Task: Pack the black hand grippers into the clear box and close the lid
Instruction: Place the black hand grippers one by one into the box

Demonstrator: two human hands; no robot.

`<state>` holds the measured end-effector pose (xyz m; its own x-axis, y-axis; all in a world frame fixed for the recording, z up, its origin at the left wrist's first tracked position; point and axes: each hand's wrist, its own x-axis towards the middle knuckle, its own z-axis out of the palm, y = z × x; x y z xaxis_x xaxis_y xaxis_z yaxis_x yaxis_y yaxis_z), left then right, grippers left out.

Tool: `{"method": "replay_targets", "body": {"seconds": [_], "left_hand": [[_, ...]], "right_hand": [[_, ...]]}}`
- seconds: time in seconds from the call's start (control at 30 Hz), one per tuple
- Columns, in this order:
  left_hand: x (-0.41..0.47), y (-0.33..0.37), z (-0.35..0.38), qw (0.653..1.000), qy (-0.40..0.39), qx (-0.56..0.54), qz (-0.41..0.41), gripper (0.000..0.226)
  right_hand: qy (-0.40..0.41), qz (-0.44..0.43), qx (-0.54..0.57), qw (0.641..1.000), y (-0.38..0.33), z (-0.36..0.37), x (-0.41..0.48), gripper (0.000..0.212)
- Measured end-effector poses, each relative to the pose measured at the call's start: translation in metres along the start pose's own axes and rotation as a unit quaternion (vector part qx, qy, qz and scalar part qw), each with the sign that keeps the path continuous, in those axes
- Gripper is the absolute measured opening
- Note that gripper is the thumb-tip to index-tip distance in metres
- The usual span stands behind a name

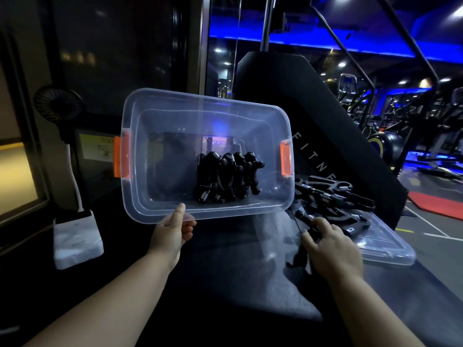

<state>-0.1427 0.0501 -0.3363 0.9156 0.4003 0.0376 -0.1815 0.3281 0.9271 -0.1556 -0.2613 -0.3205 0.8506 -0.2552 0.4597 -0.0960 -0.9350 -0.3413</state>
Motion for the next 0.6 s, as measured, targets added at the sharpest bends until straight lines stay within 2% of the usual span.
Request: {"method": "replay_targets", "body": {"seconds": [0.2, 0.4, 0.47, 0.6], "left_hand": [[0.001, 0.000, 0.000, 1.000, 0.000, 0.002, -0.001, 0.036], [0.001, 0.000, 0.000, 1.000, 0.000, -0.002, 0.001, 0.037], [0.001, 0.000, 0.000, 1.000, 0.000, -0.001, 0.003, 0.037], [0.001, -0.001, 0.000, 1.000, 0.002, -0.002, 0.003, 0.036]], "right_hand": [[0.015, 0.000, 0.072, 0.997, 0.006, -0.003, 0.000, 0.032], [0.044, 0.046, 0.180, 0.982, 0.008, -0.005, 0.001, 0.045], [0.048, 0.067, 0.240, 0.967, 0.010, -0.006, 0.002, 0.044], [0.059, 0.123, 0.401, 0.906, 0.013, -0.005, 0.005, 0.023]]}}
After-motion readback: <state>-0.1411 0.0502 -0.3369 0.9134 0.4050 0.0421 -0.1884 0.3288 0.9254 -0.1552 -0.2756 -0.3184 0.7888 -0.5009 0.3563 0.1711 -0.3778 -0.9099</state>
